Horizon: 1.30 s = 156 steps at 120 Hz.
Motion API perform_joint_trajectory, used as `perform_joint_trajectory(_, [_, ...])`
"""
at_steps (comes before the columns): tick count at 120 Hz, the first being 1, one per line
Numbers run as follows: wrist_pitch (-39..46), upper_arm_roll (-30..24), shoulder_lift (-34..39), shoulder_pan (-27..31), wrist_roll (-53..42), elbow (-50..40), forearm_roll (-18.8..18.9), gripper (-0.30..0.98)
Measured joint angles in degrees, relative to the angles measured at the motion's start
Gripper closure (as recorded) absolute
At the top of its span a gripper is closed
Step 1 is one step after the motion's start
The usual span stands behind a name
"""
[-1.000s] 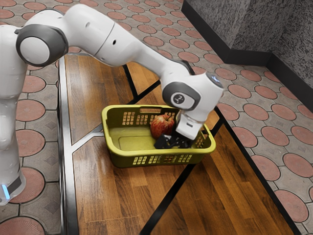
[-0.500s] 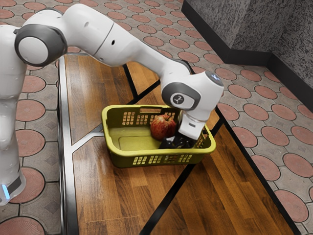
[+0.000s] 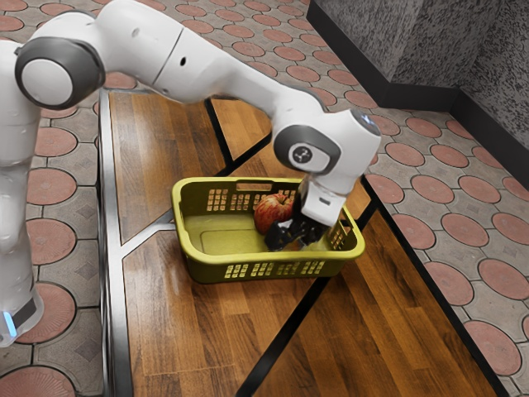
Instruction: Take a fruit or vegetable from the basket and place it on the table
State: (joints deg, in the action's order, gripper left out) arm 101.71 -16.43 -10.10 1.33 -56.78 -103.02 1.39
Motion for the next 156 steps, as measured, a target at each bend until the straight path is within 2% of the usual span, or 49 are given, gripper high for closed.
perform_joint_trajectory(34, [-4.55,0.22,0.90,0.02,1.51,2.01,1.04,0.40])
perform_joint_trajectory(79, [-11.78,-1.21,2.35,0.03,3.30,11.36,4.02,0.39])
perform_joint_trajectory(96, [-13.04,-0.63,4.18,-0.28,3.85,12.39,5.18,0.40])
perform_joint_trajectory(156, [-16.49,16.64,7.56,0.69,4.91,11.84,6.32,0.40])
